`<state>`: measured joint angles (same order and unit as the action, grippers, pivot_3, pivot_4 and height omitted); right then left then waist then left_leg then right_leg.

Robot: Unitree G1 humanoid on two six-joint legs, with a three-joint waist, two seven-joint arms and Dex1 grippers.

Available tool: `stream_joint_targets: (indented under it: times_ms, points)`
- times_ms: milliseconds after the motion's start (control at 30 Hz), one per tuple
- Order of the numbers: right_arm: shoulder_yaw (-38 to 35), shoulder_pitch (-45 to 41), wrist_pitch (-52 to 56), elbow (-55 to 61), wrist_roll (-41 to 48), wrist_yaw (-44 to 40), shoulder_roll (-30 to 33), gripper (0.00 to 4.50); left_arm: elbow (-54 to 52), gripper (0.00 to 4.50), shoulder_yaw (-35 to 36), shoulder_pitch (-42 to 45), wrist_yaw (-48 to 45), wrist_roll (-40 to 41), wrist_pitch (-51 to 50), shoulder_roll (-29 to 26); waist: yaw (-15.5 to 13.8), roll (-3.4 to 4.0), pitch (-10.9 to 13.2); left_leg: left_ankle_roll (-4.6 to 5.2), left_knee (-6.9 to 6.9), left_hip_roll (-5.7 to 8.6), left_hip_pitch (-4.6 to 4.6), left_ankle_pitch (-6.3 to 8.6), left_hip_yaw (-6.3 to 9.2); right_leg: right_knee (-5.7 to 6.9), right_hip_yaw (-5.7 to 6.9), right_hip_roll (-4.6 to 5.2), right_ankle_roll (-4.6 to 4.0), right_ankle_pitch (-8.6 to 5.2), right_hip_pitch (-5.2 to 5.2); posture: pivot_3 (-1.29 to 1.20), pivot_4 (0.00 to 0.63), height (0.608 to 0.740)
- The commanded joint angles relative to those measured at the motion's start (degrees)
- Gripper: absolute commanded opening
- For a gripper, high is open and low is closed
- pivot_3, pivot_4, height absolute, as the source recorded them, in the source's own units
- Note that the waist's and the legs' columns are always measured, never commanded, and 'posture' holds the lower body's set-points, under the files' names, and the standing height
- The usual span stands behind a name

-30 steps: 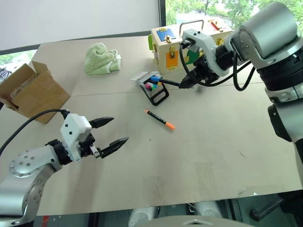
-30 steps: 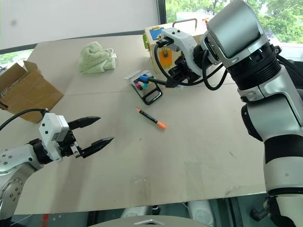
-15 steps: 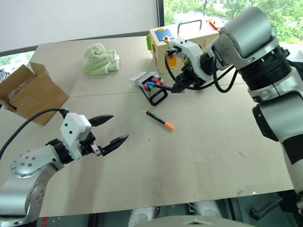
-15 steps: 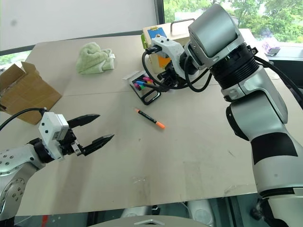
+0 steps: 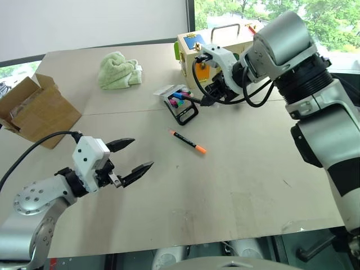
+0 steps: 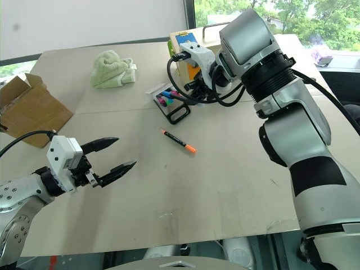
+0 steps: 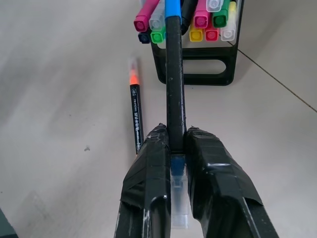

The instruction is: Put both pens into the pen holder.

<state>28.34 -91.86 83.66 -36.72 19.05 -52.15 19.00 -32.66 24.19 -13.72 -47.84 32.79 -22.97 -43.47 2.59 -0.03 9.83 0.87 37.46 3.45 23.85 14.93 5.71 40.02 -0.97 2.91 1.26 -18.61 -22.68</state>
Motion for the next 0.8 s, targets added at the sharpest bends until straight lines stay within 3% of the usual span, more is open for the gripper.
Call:
stream_joint_targets:
  times_ms: [33, 800]
  points:
    - [-0.2, -3.4, -1.9, -0.4, -1.2, -0.7, -0.3, 0.03, -2.1, 4.50, 1.6, -0.7, 0.6, 0.3, 0.6, 0.2, 0.0, 0.00, 0.0, 0.00, 0.00, 0.00, 0.00, 0.00, 0.00, 0.00, 0.00, 0.00, 0.00, 0.00, 0.00, 0.00, 0.150, 0.740]
    - [6.2, -6.4, -5.6, -2.8, -5.0, -7.7, -1.9, 0.03, -3.5, 4.50, 0.4, -2.5, 2.8, -1.4, 2.3, 3.0, 0.0, -0.01, 0.0, 0.00, 0.01, 0.00, 0.00, 0.00, 0.00, 0.02, 0.00, -0.01, 0.00, 0.00, -0.01, 0.00, 0.150, 0.740]
